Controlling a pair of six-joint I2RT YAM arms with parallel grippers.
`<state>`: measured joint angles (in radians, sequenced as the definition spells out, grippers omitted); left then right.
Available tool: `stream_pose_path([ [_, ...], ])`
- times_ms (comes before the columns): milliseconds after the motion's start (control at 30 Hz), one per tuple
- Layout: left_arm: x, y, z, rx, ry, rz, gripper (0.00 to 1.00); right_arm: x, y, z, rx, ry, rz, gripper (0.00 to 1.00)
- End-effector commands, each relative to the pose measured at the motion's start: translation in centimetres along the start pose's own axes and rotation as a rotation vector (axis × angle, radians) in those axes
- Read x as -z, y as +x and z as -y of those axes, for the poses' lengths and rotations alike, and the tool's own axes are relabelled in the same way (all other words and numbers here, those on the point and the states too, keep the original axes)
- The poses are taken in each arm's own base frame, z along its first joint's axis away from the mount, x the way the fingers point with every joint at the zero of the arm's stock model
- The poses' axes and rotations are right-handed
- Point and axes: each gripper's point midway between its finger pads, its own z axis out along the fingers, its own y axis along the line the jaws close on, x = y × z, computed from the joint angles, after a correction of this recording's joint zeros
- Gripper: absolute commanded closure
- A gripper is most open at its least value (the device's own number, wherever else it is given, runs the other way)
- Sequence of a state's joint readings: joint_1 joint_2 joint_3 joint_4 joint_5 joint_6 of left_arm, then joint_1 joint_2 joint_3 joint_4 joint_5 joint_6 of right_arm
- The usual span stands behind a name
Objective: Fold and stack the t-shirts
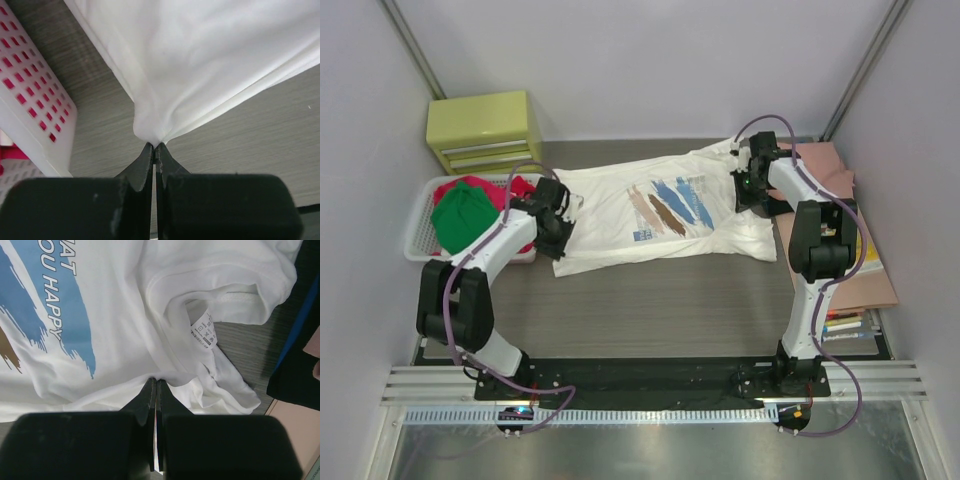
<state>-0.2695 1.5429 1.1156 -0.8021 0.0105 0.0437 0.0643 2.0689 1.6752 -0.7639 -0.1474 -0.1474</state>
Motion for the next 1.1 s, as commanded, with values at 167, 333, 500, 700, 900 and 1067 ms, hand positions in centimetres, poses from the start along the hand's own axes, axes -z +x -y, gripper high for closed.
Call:
stream_pose_path([
  [167,-0.6,-6.7,-3.5,-0.056,-0.171,0.114,1.00,1.5,-1.9,0.5,0.024,0.041,0.061,0.99],
  [333,-1.6,-7.6,-3.7,-0.053,-0.177,0.109,1.00,1.8,-2.2,0.6,0.031,0.049,0.071,0.99],
  [500,-2.4,-7.7,-3.9,-0.050,-0.183,0.106,1.00,2.0,-3.4,0.7,0.035,0.054,0.092,0.99],
  [700,-2.3,-7.8,-4.0,-0.042,-0.192,0.122,1.00,3.8,-5.2,-0.6,0.050,0.033,0.136,0.99],
  [900,-2.4,-8.3,-3.9,-0.034,-0.190,0.128,1.00,3.2,-5.6,-1.0,0.061,0.036,0.133,0.99],
  [1067,-2.2,-9.2,-4.5,-0.040,-0.218,0.140,1.00,2.2,-5.8,-0.9,0.053,0.038,0.121,0.99],
])
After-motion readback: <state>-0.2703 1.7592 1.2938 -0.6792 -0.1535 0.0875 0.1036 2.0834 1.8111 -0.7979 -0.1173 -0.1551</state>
